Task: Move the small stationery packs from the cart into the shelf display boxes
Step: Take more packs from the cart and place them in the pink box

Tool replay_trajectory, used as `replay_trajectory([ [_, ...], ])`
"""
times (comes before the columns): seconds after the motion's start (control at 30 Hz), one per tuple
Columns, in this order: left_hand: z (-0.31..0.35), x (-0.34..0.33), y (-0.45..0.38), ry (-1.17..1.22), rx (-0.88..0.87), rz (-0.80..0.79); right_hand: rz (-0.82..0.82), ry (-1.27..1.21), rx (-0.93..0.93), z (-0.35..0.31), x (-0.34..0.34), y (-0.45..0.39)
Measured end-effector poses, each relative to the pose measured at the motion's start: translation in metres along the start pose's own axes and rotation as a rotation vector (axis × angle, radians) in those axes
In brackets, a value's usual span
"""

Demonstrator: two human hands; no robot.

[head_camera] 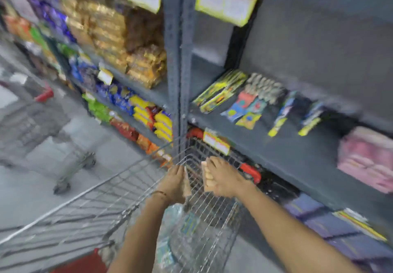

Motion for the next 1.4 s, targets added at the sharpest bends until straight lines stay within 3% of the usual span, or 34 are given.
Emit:
replay_trajectory([
  [0.17, 0.085, 0.101, -0.036, -0.155, -0.293, 0.053, 0.185, -0.098, -0.162, 0.047, 0.075, 0.083],
  [0.33, 0.213, 0.162, -0.061, -0.21, -0.596, 0.171, 0.379, -0.12, -0.342, 0.112, 0.12, 0.175],
  [0.53, 0.352, 0.168, -0.074, -0.172, -0.751, 0.101, 0.46, -0.206, -0.614, 0.198, 0.13, 0.263],
  [0.7, 0.424, 0.151, -0.103, -0.205, -0.755, 0.027, 0.495, -0.229, -0.683, 0.252, 0.121, 0.281],
  [0.83, 0.452, 0.147, -0.122, -0.258, -0.758, 0.013, 0.5, -0.211, -0.615, 0.284, 0.119, 0.272],
  [1.03, 0.467, 0.142, -0.137, -0.254, -0.766, -0.023, 0.262, -0.249, -0.706, 0.307, 0.119, 0.262],
  [1.2, 0.464, 0.135, -0.143, -0.203, -0.699, -0.028, 0.35, -0.31, -0.69, 0.302, 0.118, 0.262],
  [1.33, 0.457, 0.131, -0.137, -0.194, -0.74, -0.034, 0.344, -0.313, -0.735, 0.296, 0.118, 0.26],
  [1.4, 0.446, 0.134, -0.128, -0.097, -0.747, 0.042, 0.389, -0.288, -0.751, 0.29, 0.123, 0.258],
])
Point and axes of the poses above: each hand's wrist, its own y-axis away from the middle knuckle, its own x-axis out of the back of the hand, z = x × y, the point moved 1 cm from there along -y, towards the middle knuckle, and after that the axes turned 7 degrees about -y, right-handed, at the moved point
